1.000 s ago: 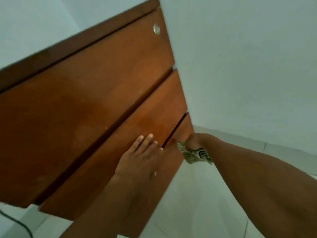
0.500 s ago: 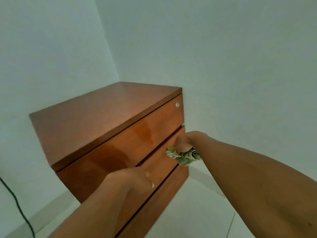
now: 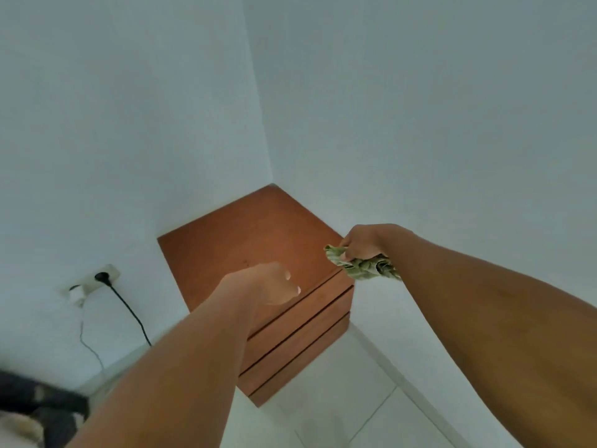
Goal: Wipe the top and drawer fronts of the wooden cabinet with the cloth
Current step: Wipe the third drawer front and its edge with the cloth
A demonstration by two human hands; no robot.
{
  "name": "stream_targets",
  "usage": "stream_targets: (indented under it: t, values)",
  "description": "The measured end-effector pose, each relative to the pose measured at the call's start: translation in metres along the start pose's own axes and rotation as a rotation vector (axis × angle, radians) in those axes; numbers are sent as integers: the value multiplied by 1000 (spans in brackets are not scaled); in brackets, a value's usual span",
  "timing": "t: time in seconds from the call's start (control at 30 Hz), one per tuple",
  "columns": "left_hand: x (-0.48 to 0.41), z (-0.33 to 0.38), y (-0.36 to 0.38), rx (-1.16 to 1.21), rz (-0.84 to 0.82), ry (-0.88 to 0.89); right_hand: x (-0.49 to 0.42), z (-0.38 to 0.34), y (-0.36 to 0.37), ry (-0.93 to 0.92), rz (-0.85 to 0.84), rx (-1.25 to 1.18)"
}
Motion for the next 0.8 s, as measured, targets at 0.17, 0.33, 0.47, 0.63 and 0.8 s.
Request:
stream_targets:
  t: [0.17,0.33,0.47,0.63,0.8]
  values:
    - [35,30,-49,99,-67,-30,39,-9,-56,-61,-19,40]
    - [31,28,-68,163,4,-73,45,-19,-86,-118,-39,35]
    - [16,21,-78,247,83,-47,29,-31,-93,-177,-59,43]
    - [-13,-2,-77,394,113,-52,-14,-41,-85,-238,-99,-20]
    - [-57,-34,-76,512,53,-83,-61,-45,-86,-231,-177,13]
Point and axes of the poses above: each hand's wrist, its own x-axis away from the middle knuckle, its own y-axis out of the palm, z = x × y, the point moved 3 cm from there along -x, towards the middle knuckle, and after that the axes turned 13 degrees about y, right-handed, at the moved point
